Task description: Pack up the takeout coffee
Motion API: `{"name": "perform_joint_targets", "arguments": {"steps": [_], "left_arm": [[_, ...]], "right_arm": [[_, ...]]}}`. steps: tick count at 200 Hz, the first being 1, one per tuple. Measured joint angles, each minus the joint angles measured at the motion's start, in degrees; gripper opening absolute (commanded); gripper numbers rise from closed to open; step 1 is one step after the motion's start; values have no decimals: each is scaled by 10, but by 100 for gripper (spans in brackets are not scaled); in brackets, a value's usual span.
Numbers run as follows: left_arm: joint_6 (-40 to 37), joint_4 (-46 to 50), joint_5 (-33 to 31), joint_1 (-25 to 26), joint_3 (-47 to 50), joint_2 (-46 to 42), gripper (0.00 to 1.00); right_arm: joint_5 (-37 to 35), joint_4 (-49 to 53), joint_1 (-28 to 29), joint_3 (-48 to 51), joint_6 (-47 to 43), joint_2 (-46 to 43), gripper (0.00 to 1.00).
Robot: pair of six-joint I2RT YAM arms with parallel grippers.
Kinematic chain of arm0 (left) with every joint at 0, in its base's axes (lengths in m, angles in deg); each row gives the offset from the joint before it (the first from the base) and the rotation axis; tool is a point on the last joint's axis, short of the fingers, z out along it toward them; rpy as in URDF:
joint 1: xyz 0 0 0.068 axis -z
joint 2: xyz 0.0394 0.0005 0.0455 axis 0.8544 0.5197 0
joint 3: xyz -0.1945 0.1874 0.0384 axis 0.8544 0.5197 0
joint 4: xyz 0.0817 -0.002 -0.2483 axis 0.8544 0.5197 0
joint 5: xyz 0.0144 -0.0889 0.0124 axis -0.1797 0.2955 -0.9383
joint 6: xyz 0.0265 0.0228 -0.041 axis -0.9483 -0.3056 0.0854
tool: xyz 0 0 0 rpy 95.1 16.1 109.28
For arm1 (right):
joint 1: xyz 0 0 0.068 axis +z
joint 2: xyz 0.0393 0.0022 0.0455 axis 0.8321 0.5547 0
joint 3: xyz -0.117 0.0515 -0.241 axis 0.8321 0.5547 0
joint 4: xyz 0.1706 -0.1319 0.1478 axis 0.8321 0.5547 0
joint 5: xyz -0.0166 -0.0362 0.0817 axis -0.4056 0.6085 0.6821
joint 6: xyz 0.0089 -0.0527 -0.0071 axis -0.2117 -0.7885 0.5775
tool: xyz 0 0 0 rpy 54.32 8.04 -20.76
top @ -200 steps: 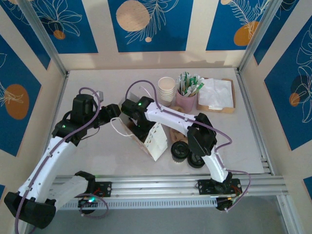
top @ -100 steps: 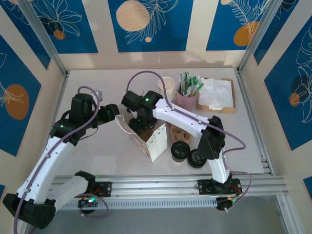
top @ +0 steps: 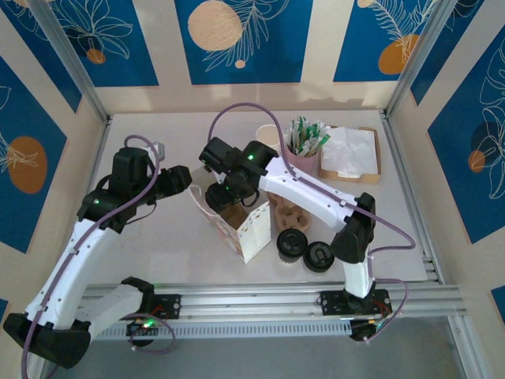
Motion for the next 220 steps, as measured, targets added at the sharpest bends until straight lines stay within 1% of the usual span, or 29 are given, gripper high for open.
{"name": "perform_joint_targets", "arguments": {"steps": [61, 97, 185, 220], "left_arm": [[-3, 23, -4, 0, -23, 0, 55], [-4, 38, -3, 0, -24, 0, 55], [-4, 59, -3, 0, -29, 3, 56], [-4, 68, 1, 1, -32, 3, 56]], "right_arm": [[-18, 28, 10, -23, 10, -14, 63], [-31, 39, 19, -23, 13, -18, 62], [-44, 42, 34, -23, 18, -57, 48], [-48, 39, 39, -14, 19, -65, 39]]}}
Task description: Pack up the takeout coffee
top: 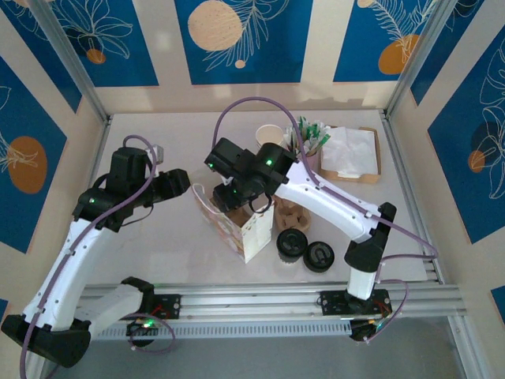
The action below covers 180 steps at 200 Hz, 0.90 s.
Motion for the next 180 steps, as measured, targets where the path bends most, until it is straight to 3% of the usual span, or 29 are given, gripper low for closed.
{"name": "perform_joint_targets", "arguments": {"steps": [35, 87, 180], "left_arm": [[0, 0, 0, 0, -3, 0, 56], [0, 0, 0, 5, -3, 1, 56], [-5, 0, -5, 7, -3, 7, 56]], "right_arm": [[-6, -11, 2, 30, -3, -17, 36], [-15, -44, 2, 67, -17, -41, 22], [-21, -103, 2, 98, -24, -57, 20]]}}
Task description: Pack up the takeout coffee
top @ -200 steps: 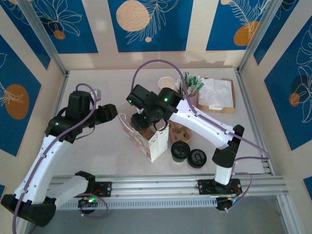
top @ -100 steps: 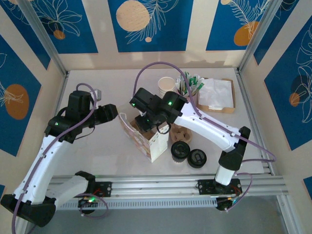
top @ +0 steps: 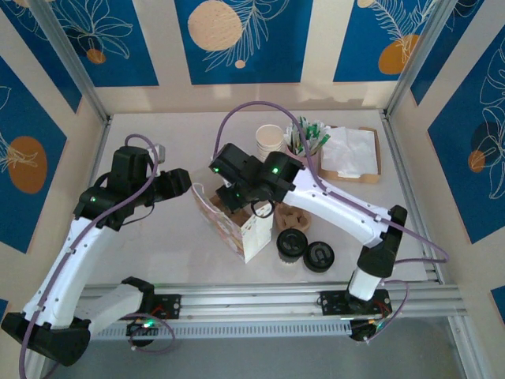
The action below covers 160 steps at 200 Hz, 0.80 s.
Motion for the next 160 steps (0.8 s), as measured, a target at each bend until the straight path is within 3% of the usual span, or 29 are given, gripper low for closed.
{"name": "perform_joint_targets", "arguments": {"steps": [77, 128, 160], "left_arm": [[-4, 0, -12, 0, 0, -2, 57], [-3, 2, -22, 1, -2, -25, 65], [-5, 10, -30, 1, -12, -38, 71]], "right_arm": [[-3, -6, 23, -12, 2, -68, 31], [-39, -19, 32, -17, -2, -125, 52], [-90, -12, 33, -18, 12, -177, 58]]}}
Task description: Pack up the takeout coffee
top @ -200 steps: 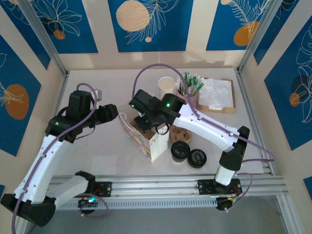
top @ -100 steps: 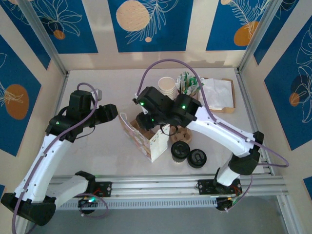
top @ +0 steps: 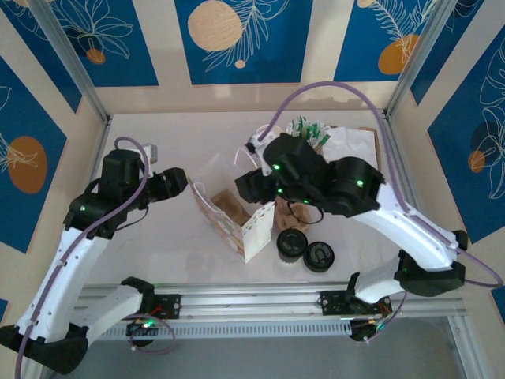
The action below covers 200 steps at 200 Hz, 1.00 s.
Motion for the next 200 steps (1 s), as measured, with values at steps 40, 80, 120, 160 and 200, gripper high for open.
{"name": "perform_joint_targets", "arguments": {"steps": [40, 80, 120, 160, 200], "left_arm": [[1, 12, -11, 0, -7, -19, 73], [3, 30, -24, 0, -9, -45, 71], [29, 33, -25, 0, 3, -83, 57], [56, 35, -9, 0, 55, -111, 43], [78, 22, 31, 1, 133, -111, 43]], "right_arm": [[-44, 33, -10, 17, 23, -66, 70], [-37, 75, -60, 123, 68, -131, 70], [45, 52, -106, 293, 118, -185, 58], [89, 5, -118, 379, 133, -196, 52], [107, -68, -118, 416, 117, -177, 53]]}}
